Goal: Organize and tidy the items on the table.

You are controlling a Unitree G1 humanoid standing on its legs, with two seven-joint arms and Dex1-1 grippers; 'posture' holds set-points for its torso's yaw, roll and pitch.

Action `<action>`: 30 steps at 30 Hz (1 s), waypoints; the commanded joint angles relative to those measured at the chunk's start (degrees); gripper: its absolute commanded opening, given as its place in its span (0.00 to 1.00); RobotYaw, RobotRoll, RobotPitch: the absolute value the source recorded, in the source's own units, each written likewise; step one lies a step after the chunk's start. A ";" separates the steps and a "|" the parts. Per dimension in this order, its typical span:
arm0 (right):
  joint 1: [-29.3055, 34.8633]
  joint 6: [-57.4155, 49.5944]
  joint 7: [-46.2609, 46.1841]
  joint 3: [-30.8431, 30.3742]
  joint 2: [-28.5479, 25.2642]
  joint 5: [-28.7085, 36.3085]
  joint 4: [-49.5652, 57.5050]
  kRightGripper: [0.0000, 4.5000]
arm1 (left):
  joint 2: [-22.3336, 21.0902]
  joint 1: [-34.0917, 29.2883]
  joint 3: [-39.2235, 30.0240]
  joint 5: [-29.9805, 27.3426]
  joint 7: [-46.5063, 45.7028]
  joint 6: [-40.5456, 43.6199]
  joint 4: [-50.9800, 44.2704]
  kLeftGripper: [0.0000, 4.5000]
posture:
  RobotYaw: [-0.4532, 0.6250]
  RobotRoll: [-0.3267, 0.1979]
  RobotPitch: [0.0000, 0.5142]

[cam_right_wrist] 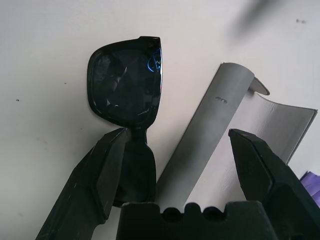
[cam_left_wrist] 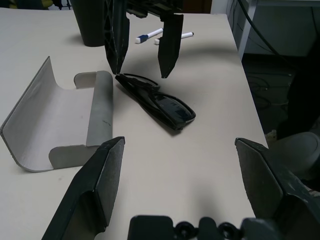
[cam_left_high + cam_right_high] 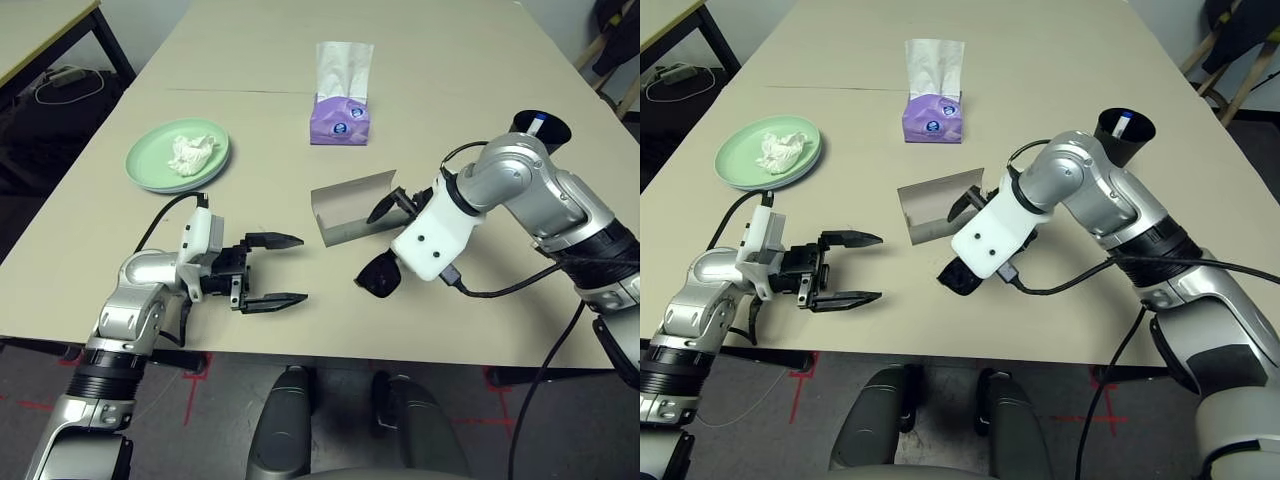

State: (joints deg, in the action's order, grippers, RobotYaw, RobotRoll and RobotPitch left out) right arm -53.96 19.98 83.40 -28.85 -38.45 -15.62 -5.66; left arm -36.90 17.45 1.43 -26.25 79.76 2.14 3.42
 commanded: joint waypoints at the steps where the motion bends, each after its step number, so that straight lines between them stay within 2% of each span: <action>1: -0.36 2.17 -0.15 -1.62 0.06 -1.27 -1.50 1.00 | -0.44 -0.50 1.24 1.03 0.73 0.00 0.29 0.99 | 0.63 0.62 0.35; 10: -0.67 5.63 -0.59 -2.36 0.48 -2.96 -3.99 1.00 | -0.39 -0.42 1.42 1.30 0.54 0.26 0.41 0.99 | 0.64 0.62 0.35; 30: 0.38 3.35 -0.20 -2.88 1.30 -3.68 -2.10 1.00 | -0.30 -0.50 1.41 1.04 -0.39 1.53 -0.46 0.99 | 0.64 0.62 0.34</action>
State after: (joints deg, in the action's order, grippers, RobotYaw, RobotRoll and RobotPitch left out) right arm -54.09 23.12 83.05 -30.78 -37.25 -19.44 -8.94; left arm -36.90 17.46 2.20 -25.61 79.28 3.20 3.42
